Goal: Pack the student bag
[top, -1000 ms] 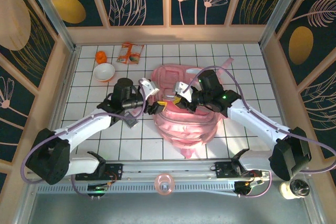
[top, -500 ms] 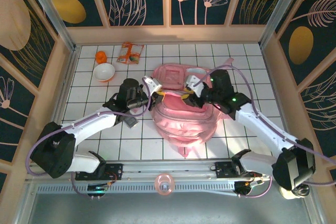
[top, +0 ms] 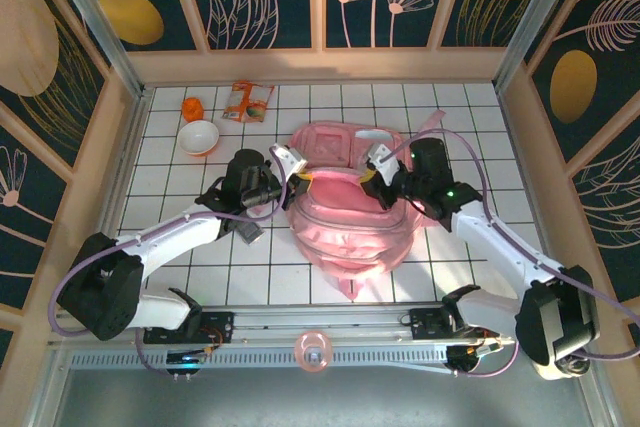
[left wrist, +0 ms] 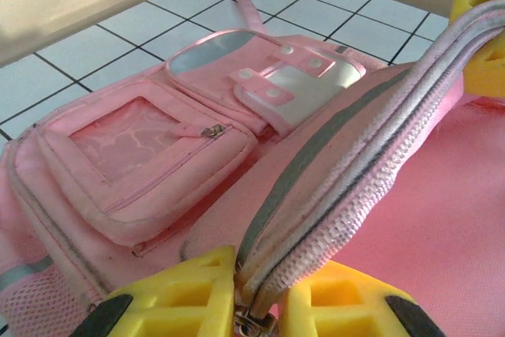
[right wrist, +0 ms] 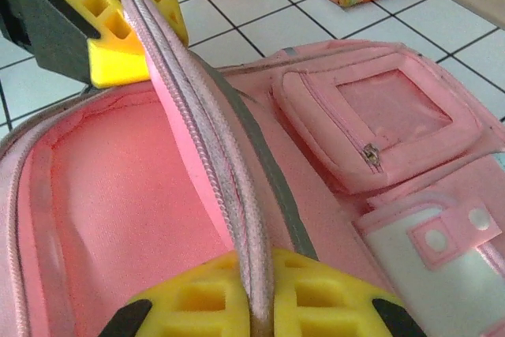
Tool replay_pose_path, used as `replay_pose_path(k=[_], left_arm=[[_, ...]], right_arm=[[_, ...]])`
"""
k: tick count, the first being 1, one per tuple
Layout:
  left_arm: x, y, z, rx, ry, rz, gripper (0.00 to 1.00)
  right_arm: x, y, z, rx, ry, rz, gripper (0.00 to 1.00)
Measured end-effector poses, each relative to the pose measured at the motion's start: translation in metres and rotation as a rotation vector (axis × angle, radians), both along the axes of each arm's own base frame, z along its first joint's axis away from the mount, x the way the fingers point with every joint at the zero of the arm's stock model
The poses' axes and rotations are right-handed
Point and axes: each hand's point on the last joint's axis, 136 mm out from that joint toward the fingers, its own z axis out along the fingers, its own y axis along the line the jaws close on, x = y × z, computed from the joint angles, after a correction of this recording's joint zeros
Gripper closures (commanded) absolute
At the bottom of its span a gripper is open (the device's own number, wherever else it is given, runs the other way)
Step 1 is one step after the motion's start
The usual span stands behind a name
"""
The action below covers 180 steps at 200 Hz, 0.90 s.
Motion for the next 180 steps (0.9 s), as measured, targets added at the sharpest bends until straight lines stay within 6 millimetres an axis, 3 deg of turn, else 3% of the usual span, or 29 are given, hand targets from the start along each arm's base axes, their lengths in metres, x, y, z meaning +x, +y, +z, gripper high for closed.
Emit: replay_pose_path(k=[37,67,87,101,121,152,180], left_arm=[[0.034,0.014,0.018,-0.044,0.013,0.142,0.7],[0.07,0.018,0.024,-0.074,0.074,0.238,0.43],[0.079,0.023,0.025,-0.071,0.127,0.29,0.29],[0.081,0.031,0.03,-0.073,0.158,0.349,0.24],[0.074,0.049,0.039,-0.09,0.214,0.437,0.21],[0.045,0.075,0.054,-0.177,0.345,0.566,0.19],[0.016,0.099,0.04,-0.26,0.49,0.706,0.19]], right_arm=[[0.002,0.014,0.013,0.089,0.072,-0.075,1.0],[0.012,0.018,0.02,0.15,0.115,-0.221,1.0],[0.02,0.012,0.02,0.183,0.156,-0.312,1.0],[0.023,0.01,0.018,0.198,0.183,-0.352,1.0],[0.025,0.01,0.012,0.206,0.219,-0.378,1.0],[0.026,0.01,0.011,0.218,0.241,-0.391,1.0],[0.026,0.01,0.011,0.233,0.242,-0.397,1.0]])
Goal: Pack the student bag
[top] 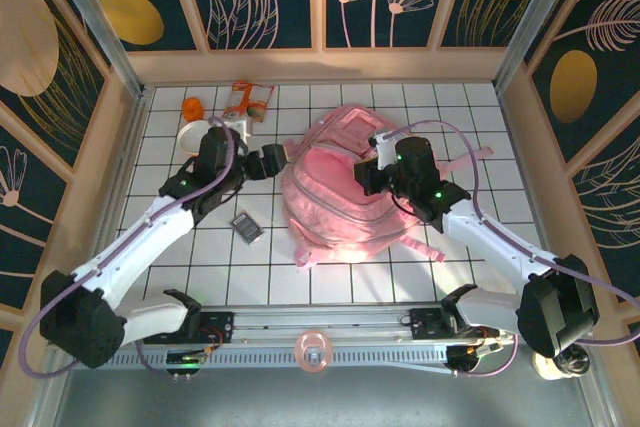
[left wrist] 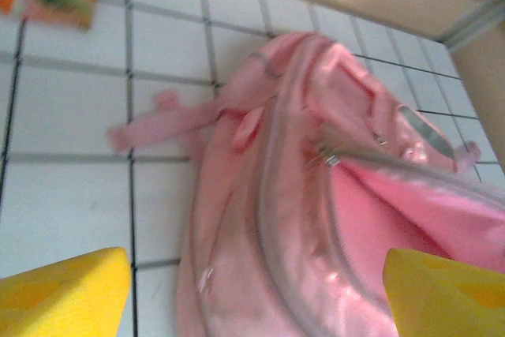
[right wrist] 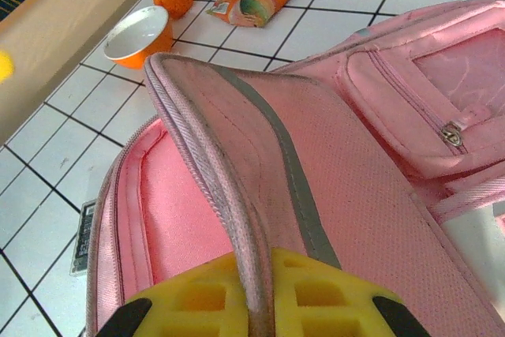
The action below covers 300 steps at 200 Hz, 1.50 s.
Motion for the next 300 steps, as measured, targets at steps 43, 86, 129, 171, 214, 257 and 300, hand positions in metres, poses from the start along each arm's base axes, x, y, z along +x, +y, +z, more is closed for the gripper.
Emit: replay_pose_path(k=[43,86,129,171,214,257,300], left_arm=[[-0.027,0.039,-0.058,-0.012,0.278,0.292,0.18],[-0.05,0.056,-0.123,0.088,0.513,0.424,0.17],[-0.064,0.059,-0.163,0.139,0.643,0.45,0.16],[-0.079,0.064,-0.184,0.159,0.709,0.473,0.17],[-0.081,0.059,-0.204,0.163,0.763,0.473,0.22],[-0.085,0.064,-0.209,0.193,0.784,0.485,0.37],[-0.086,0.065,-0.207,0.192,0.788,0.498,0.49]], right_arm=[[0.0,0.0,0.001,0.016,0.003,-0.009,1.0],[-0.001,0.001,0.0,0.023,0.003,-0.005,1.0],[-0.002,0.004,0.002,0.028,-0.003,0.005,1.0],[-0.003,0.006,0.003,0.033,-0.005,0.013,1.0],[-0.005,0.013,-0.004,0.027,0.009,0.034,1.0],[-0.007,0.019,-0.011,0.019,0.027,0.053,1.0],[-0.008,0.02,-0.011,0.02,0.028,0.057,1.0]])
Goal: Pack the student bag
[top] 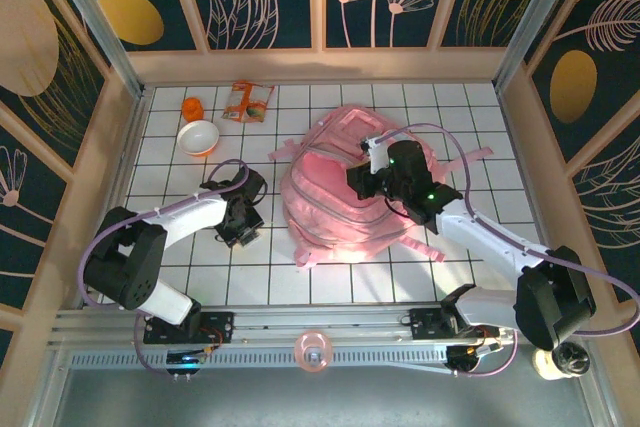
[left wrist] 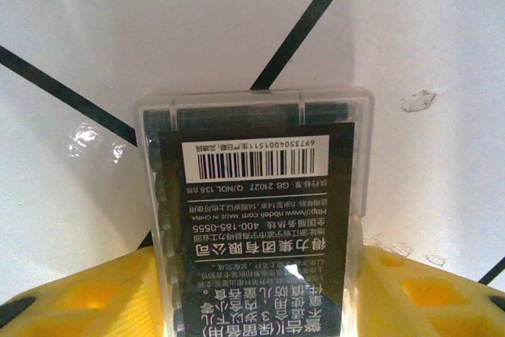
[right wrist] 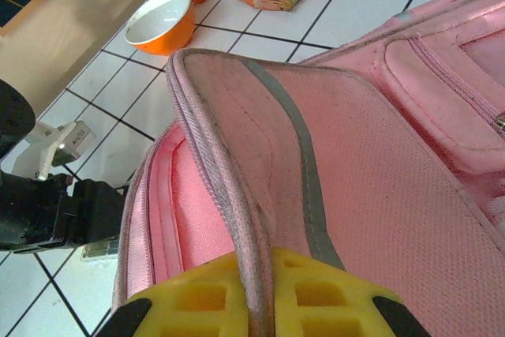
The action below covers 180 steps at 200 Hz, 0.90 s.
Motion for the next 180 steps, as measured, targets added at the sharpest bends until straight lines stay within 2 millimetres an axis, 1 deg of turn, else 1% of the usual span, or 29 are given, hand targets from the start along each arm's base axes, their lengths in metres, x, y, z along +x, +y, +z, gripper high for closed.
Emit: replay_pose_path(k=[31,48,71,94,106,131,180], left_arm=[[-0.001,-0.003,0.004,-0.03,-0.008,0.018,0.53],[0.0,-0.009,0.013,-0.073,-0.029,0.032,0.54],[0.006,-0.016,0.037,-0.145,-0.097,0.053,0.56],[0.017,-0.028,0.071,-0.226,-0.185,0.065,0.56],[0.024,-0.038,0.09,-0.266,-0.229,0.061,0.57],[0.03,-0.066,0.123,-0.365,-0.298,0.033,0.58],[0.037,-0.119,0.166,-0.525,-0.368,-0.038,0.58]], right_arm=[[0.001,0.0,0.002,0.001,-0.003,0.0,1.0],[0.001,0.0,0.002,0.002,-0.003,0.0,1.0],[0.001,0.0,0.002,0.002,-0.003,0.001,1.0],[0.0,0.0,0.002,0.002,-0.003,0.001,1.0],[0.001,0.0,0.002,0.001,-0.003,0.0,1.0],[0.001,0.0,0.002,0.002,-0.003,0.0,1.0],[0.002,0.001,0.008,0.004,-0.006,0.0,1.0]])
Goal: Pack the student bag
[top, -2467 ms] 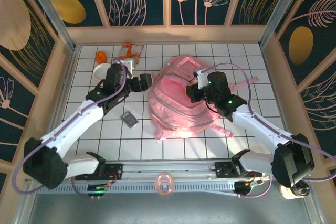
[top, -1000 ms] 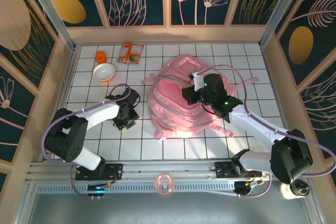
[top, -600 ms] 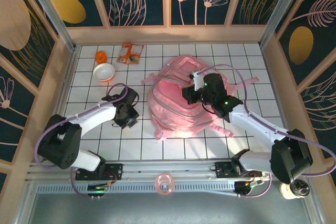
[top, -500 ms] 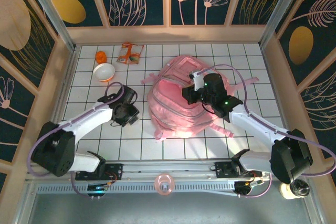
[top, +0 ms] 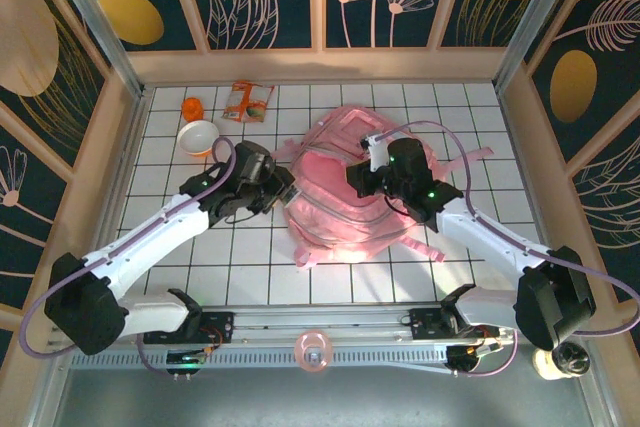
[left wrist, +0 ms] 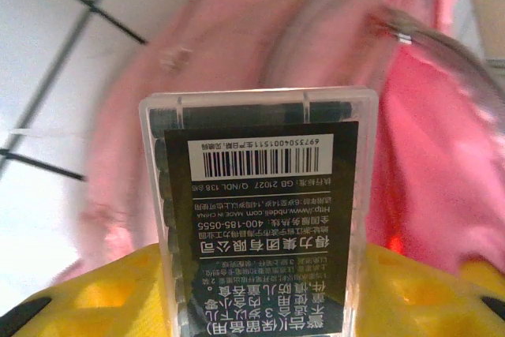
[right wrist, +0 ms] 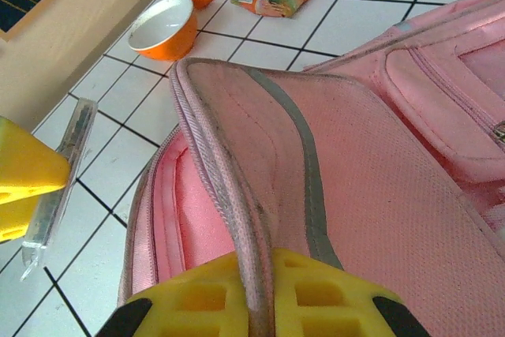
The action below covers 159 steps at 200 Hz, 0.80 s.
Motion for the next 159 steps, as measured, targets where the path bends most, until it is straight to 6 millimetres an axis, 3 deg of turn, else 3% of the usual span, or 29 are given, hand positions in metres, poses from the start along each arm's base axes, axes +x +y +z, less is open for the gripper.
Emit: replay_pose_path(k=[58,83,131,159], left_arm=[[0.008,-0.049,0.015,-0.083,-0.033,-0.088,0.55],[0.014,-0.056,0.012,-0.088,-0.036,-0.093,0.52],[0.025,-0.068,0.008,-0.1,-0.043,-0.101,0.36],[0.027,-0.071,0.012,-0.115,-0.057,-0.101,0.34]], right_arm=[[-0.001,0.002,0.004,0.008,0.003,0.008,1.0],[0.0,0.002,0.005,0.009,0.002,0.008,1.0],[0.0,0.002,0.009,0.008,0.004,0.008,1.0],[0.0,0.002,0.008,0.007,0.004,0.008,1.0]])
